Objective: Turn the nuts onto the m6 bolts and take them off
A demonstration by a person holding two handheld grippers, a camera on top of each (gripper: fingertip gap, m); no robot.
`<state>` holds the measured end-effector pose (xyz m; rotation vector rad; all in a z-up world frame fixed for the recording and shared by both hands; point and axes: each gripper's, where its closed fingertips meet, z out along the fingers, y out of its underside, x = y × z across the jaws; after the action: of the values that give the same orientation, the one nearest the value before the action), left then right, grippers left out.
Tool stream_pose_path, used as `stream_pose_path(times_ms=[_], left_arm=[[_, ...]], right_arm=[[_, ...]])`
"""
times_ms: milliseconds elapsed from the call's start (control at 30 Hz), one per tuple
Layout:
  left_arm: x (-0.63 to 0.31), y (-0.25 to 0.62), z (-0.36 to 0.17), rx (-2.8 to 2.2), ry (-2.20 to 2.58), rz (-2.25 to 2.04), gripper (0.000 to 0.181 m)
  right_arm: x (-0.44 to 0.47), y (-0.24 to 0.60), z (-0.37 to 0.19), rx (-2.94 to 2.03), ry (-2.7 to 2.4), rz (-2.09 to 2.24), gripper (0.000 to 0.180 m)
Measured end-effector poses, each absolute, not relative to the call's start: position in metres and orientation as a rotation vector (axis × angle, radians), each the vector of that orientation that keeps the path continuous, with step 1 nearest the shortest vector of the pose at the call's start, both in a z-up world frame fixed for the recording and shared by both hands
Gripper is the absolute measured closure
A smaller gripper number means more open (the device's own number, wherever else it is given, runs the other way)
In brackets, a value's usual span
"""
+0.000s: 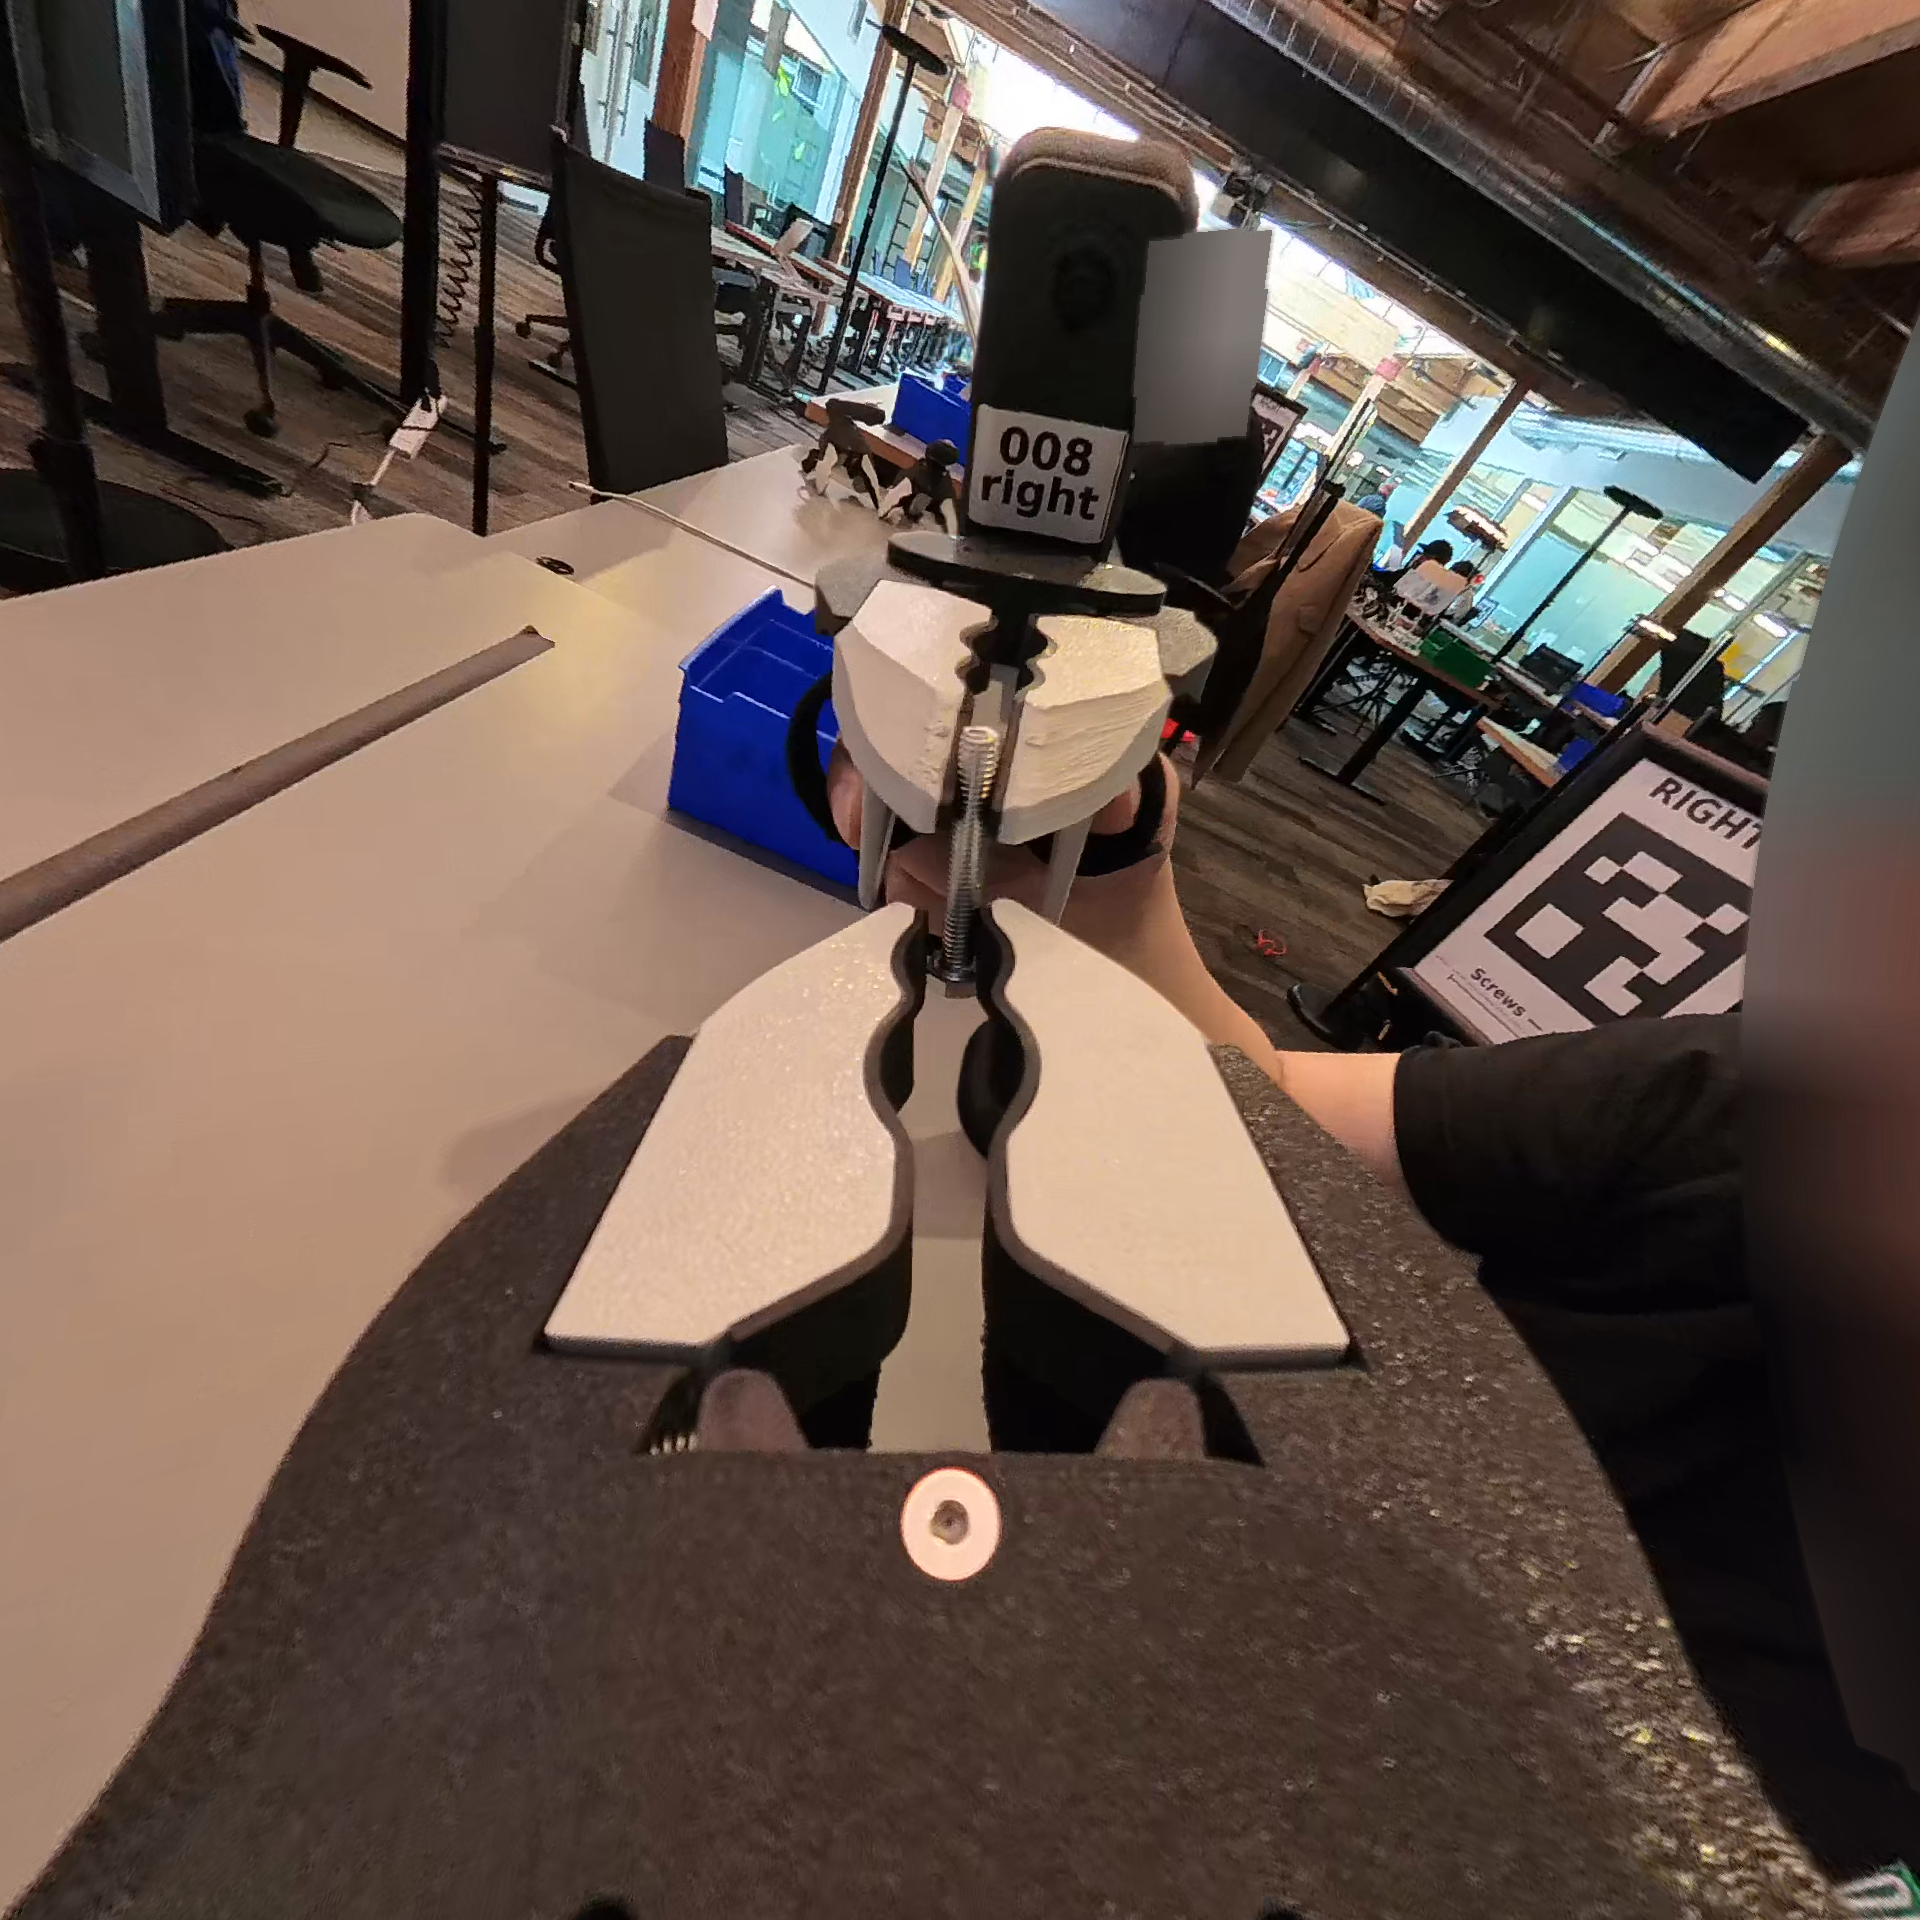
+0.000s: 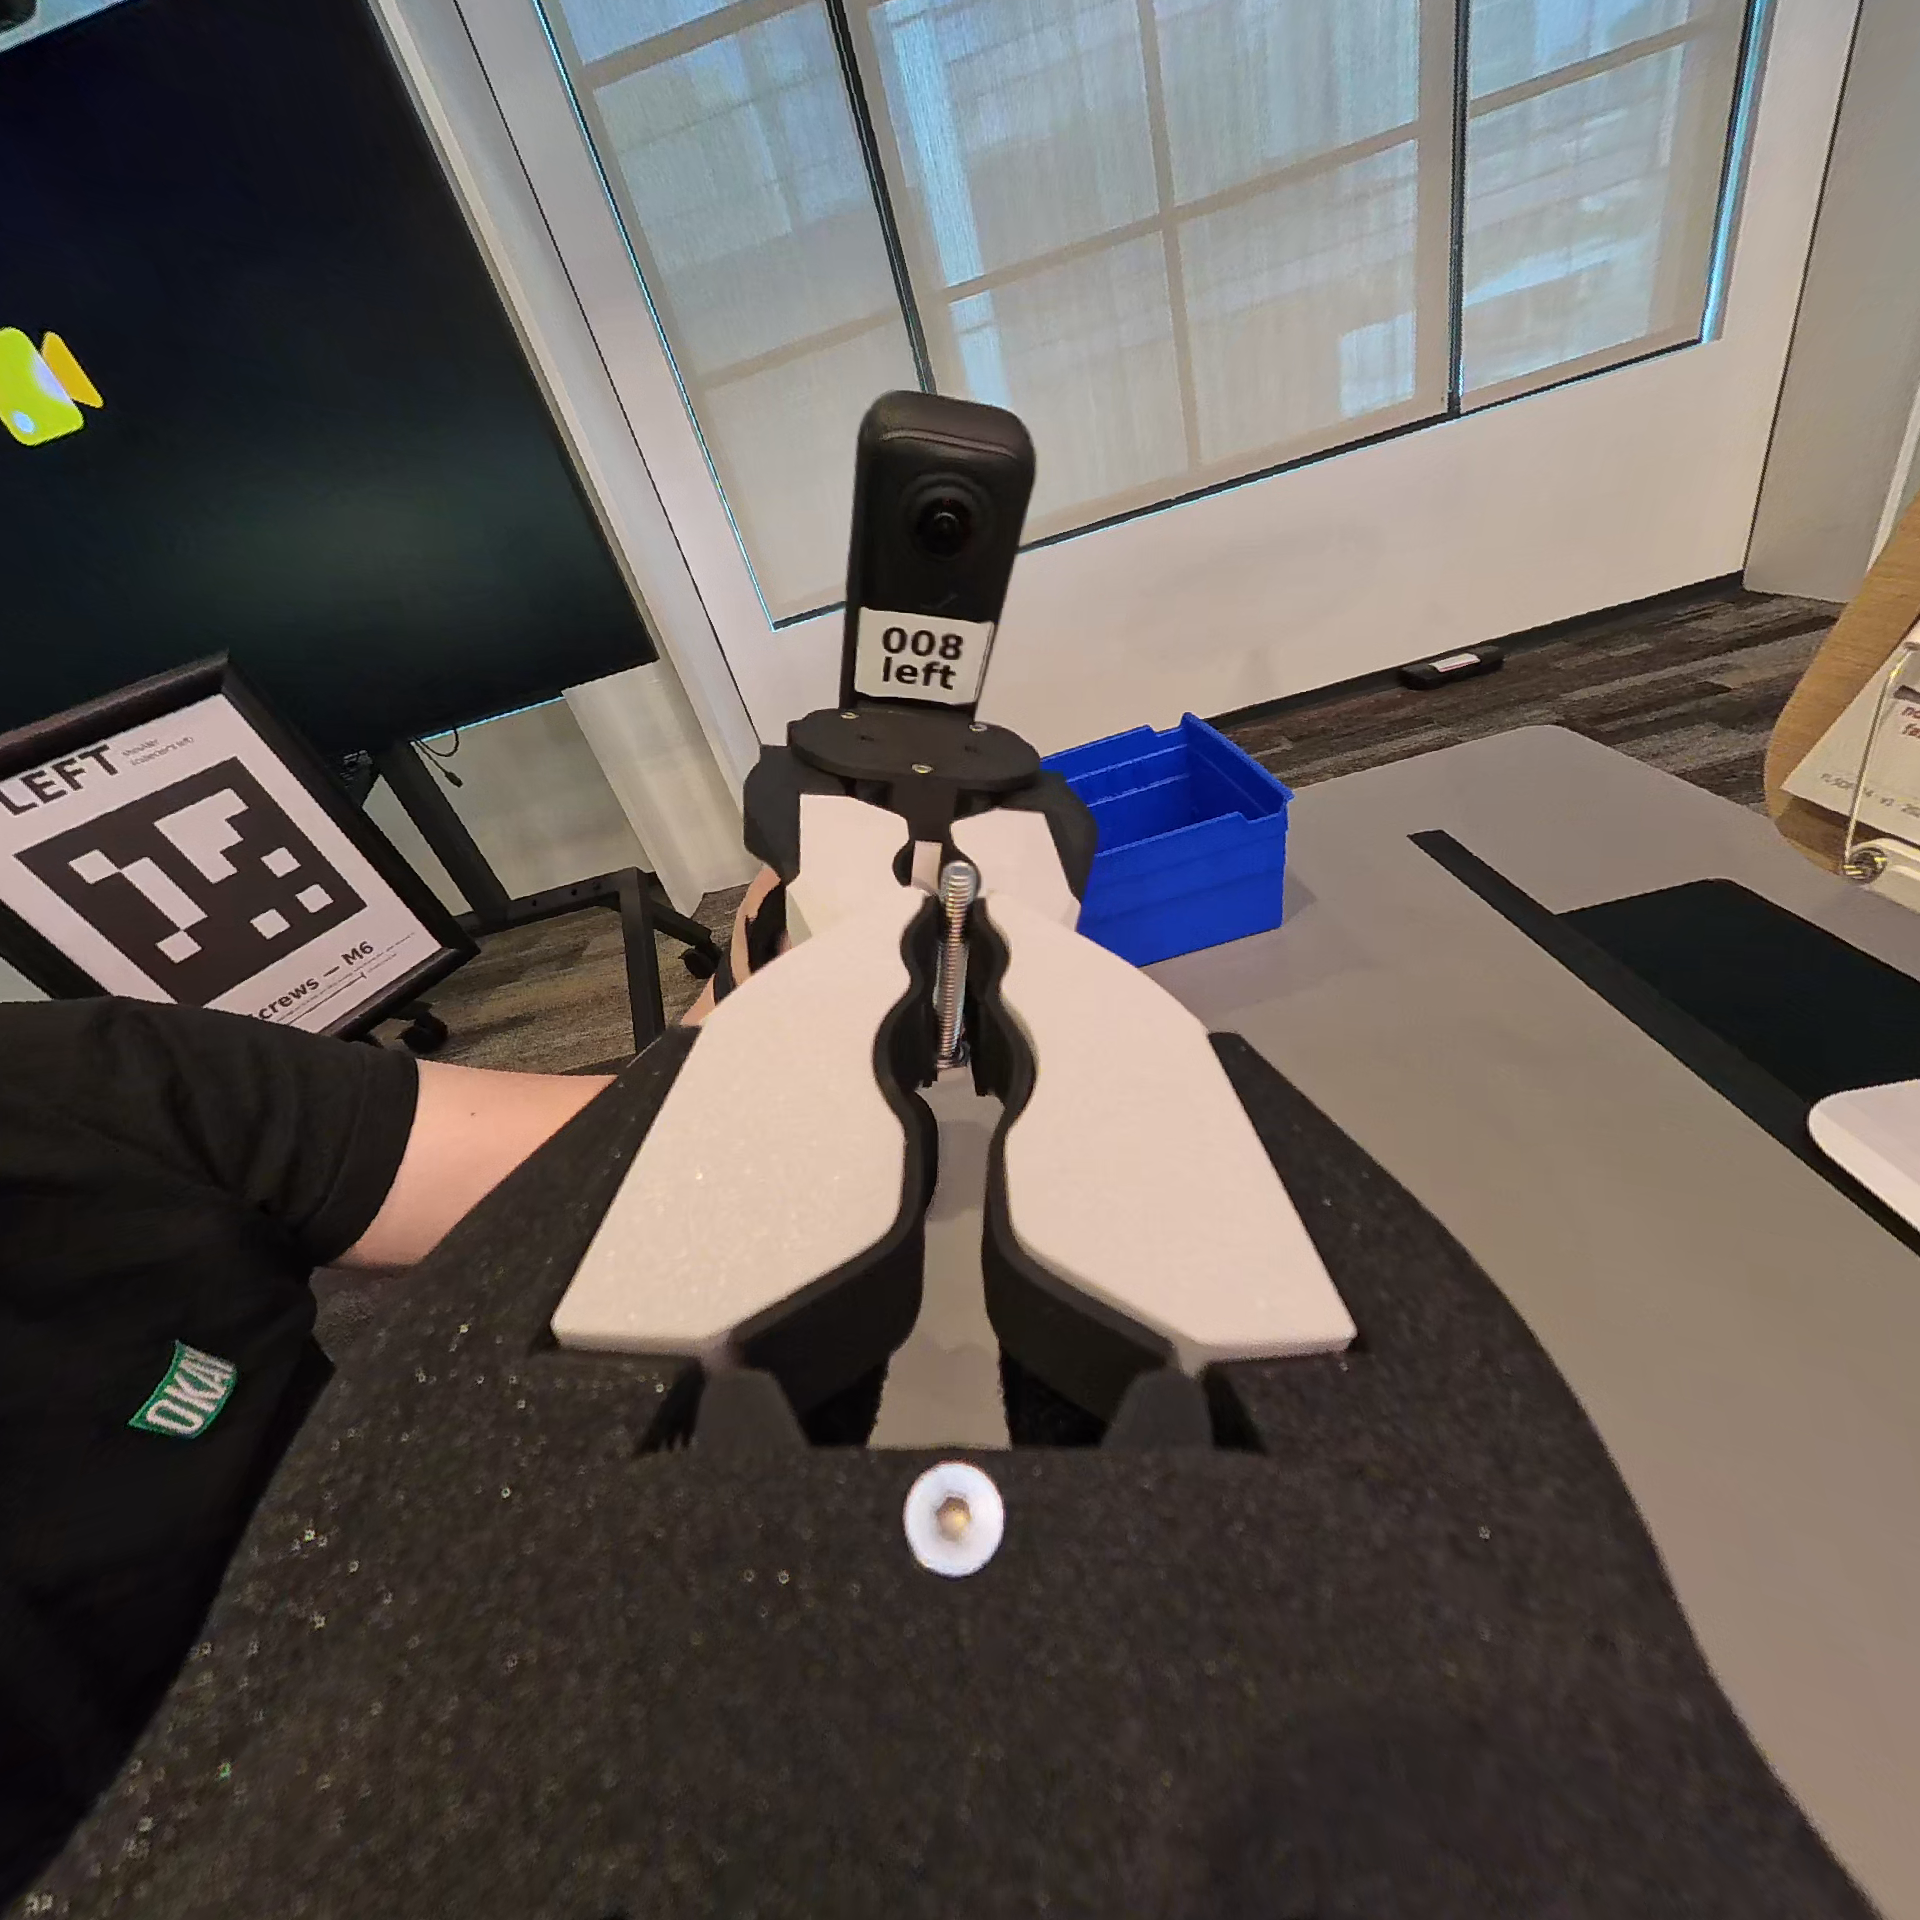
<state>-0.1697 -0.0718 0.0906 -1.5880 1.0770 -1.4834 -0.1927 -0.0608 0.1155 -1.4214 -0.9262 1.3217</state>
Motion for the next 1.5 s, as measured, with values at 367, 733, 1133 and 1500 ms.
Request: stream_pose_path(times_ms=[367,733,1133,1500], left_arm=[[-0.171,-0.073,0.089,-1.58,1.11,-1.442,0.174],[-0.187,-0.065,0.099,-1.547,1.074,-1.411,0.176],[-0.239,-0.019,0.103,-1.598,0.932,-1.103,0.176],[-0.28,0.004,0.105,-1.631,0.843,-0.924,0.176]], right_arm=[[-0.195,-0.062,0.115,-1.424,-0.938,1.314,0.175],[-0.159,-0.05,0.123,-1.424,-0.938,1.039,0.15],[-0.169,-0.044,-0.064,-1.886,-1.665,0.642,0.167],[-0.215,-0.045,-0.137,-1.944,-1.883,0.414,0.164]])
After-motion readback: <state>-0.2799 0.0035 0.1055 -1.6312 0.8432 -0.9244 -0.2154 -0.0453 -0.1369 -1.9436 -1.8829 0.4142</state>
